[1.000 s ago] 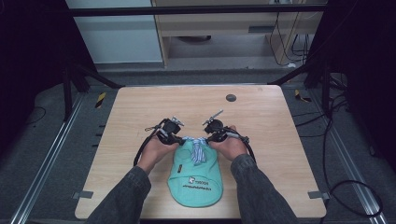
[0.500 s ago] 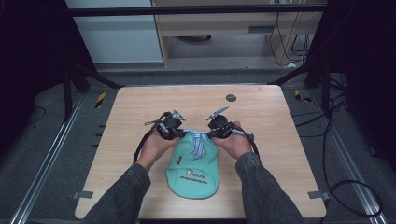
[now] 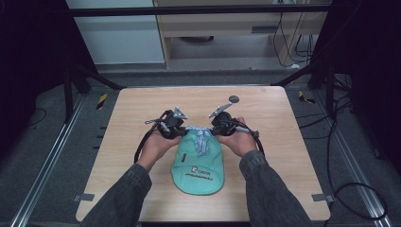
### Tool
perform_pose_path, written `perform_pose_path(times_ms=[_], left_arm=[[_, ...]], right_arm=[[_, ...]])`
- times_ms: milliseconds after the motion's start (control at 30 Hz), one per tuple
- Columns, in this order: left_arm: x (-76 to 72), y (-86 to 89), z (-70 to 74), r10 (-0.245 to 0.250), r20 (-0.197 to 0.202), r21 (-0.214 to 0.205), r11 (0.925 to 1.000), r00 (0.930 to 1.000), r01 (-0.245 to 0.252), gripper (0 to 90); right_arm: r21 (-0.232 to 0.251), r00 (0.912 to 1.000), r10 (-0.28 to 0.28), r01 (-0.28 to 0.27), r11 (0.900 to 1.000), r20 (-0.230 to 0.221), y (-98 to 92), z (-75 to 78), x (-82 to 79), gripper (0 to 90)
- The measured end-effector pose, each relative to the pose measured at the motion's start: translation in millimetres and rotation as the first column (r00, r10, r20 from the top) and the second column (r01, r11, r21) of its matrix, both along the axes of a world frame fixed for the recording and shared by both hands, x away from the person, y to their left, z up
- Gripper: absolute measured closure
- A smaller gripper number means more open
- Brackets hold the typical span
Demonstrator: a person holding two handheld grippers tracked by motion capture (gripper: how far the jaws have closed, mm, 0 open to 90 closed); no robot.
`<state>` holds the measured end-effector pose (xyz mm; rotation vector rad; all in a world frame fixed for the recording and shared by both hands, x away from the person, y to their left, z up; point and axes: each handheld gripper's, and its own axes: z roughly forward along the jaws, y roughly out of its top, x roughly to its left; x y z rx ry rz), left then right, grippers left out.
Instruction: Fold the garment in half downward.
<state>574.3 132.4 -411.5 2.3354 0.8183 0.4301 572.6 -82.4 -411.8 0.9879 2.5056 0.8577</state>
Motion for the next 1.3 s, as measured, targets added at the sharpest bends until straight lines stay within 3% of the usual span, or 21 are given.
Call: perform_pose_path(times_ms=[267,1300], left_arm=[[0.0,0.6,4.5,-0.001,0.011,0.001,1.0,0.9999,0.001,85.1],[1.6,3.5,9.0,0.001,0.006,0.002,1.0,1.0,-0.001,85.1]], right_arm=[[-0.013,0.9996,0.012,-0.012,0.9998,0.025,1.5,7.0,1.6,83.3],[-0.048,0.9983,0.042,-0.04,0.998,0.039,5.3,14.0,3.7,83.3]])
